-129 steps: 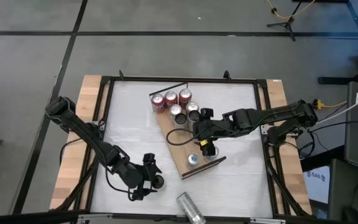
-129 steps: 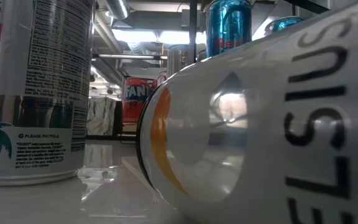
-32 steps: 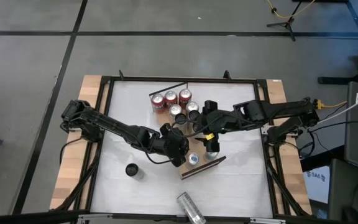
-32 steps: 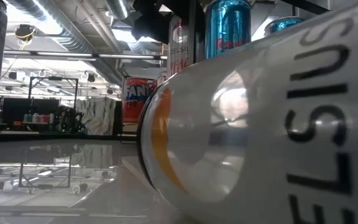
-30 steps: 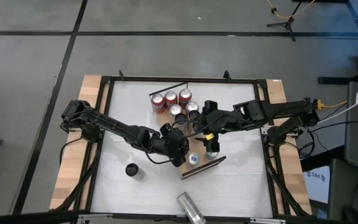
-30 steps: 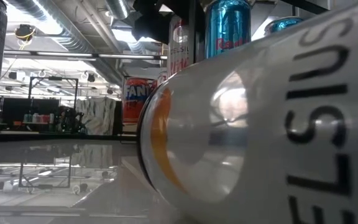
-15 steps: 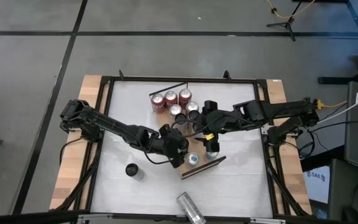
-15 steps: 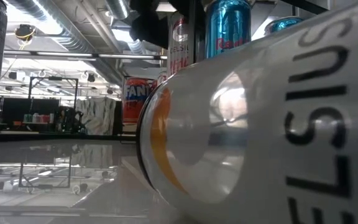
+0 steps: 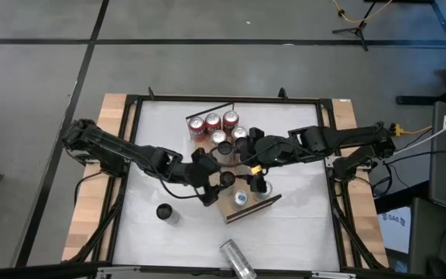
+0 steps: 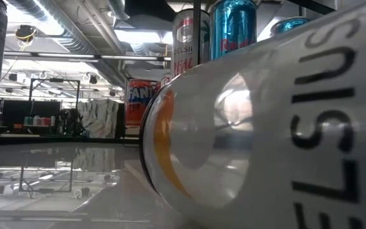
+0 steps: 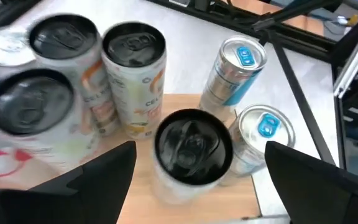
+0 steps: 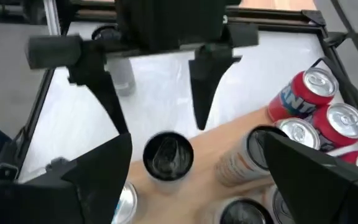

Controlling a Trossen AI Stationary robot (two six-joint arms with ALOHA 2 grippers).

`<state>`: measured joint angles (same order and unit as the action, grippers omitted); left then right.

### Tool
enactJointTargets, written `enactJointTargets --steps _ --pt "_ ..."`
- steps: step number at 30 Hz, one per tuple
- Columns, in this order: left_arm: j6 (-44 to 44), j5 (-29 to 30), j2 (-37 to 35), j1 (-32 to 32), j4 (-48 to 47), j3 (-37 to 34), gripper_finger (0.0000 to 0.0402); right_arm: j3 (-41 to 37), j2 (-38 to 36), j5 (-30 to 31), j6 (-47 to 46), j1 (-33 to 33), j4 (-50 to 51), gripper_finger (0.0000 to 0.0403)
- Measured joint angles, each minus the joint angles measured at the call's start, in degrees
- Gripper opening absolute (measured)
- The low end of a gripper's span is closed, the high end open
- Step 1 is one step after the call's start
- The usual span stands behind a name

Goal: Place canned beverage on shelf
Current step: Put the right red soda can on the shelf

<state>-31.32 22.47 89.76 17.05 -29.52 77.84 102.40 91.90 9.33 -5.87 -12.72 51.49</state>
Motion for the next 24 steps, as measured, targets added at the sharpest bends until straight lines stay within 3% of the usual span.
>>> enactJointTargets --steps 11,24 --pt "0.39 0.37 -9.84 1.89 -11.6 0.07 0.0349 -0.01 5.74 -2.16 -6.15 0.01 -0.93 0.0358" --pt "0.4 1.65 -13.1 5.24 -12.56 0.07 0.0349 -0.01 12.92 -4.4 -6.36 -0.02 -1.27 0.0358"
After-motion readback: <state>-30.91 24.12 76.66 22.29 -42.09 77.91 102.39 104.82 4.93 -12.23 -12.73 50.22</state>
